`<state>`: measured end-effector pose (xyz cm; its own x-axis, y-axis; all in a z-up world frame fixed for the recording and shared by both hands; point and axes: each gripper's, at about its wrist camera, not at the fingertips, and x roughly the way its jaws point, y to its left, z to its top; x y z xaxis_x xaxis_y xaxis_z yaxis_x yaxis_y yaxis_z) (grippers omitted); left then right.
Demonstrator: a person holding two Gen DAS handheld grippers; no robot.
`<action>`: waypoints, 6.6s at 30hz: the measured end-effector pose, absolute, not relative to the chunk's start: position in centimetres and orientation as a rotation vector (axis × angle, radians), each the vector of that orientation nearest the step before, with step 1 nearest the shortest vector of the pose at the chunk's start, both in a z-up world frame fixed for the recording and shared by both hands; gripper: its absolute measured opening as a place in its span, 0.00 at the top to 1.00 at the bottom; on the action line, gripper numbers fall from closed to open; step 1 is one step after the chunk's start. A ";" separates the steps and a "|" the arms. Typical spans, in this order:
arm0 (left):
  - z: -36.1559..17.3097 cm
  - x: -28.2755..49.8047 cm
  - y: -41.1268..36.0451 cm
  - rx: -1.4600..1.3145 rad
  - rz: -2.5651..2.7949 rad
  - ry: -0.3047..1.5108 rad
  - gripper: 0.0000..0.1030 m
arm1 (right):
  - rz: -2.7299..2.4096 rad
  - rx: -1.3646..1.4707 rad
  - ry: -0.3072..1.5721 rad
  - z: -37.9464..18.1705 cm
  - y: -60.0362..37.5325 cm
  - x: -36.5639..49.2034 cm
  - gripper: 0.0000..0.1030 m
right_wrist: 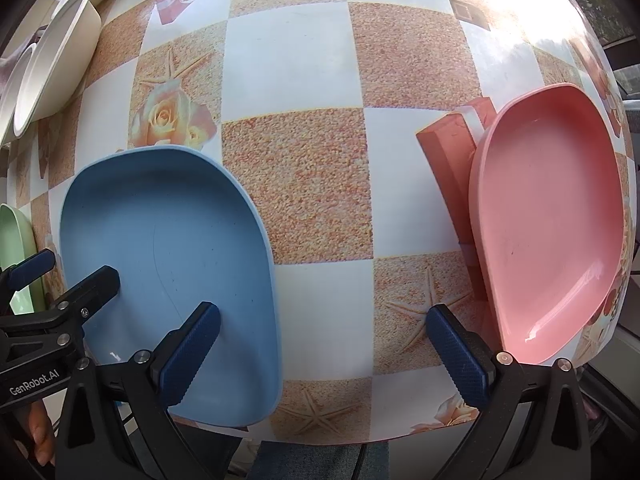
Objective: Organize plates and bowls
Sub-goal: 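Close the right gripper on the blue plate rim while the left gripper grips beside it, then lift the blue plate with both grippers and carry it over the green plate, then lower the blue plate onto the green plate and open both grippers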
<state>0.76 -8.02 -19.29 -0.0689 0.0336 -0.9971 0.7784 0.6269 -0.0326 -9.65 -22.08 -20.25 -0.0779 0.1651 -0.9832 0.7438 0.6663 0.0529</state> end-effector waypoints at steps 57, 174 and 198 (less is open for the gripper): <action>-19.3 2.2 -8.4 0.689 -0.675 1.544 0.00 | -0.591 0.776 1.604 -19.9 -22.0 -10.2 0.00; -5.0 13.2 3.0 0.654 -0.596 1.316 0.71 | -0.065 0.562 1.642 -8.1 -0.9 8.2 0.69; -7.2 14.6 6.9 0.617 -0.515 1.337 0.34 | -0.261 0.840 1.687 -14.2 -7.1 5.2 0.19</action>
<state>14.57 6.86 -7.19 0.1654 0.0047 -0.9862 0.6655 0.7375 0.1152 5.19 -7.08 -14.23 -0.0676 0.3892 -0.9187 0.6488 0.7167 0.2559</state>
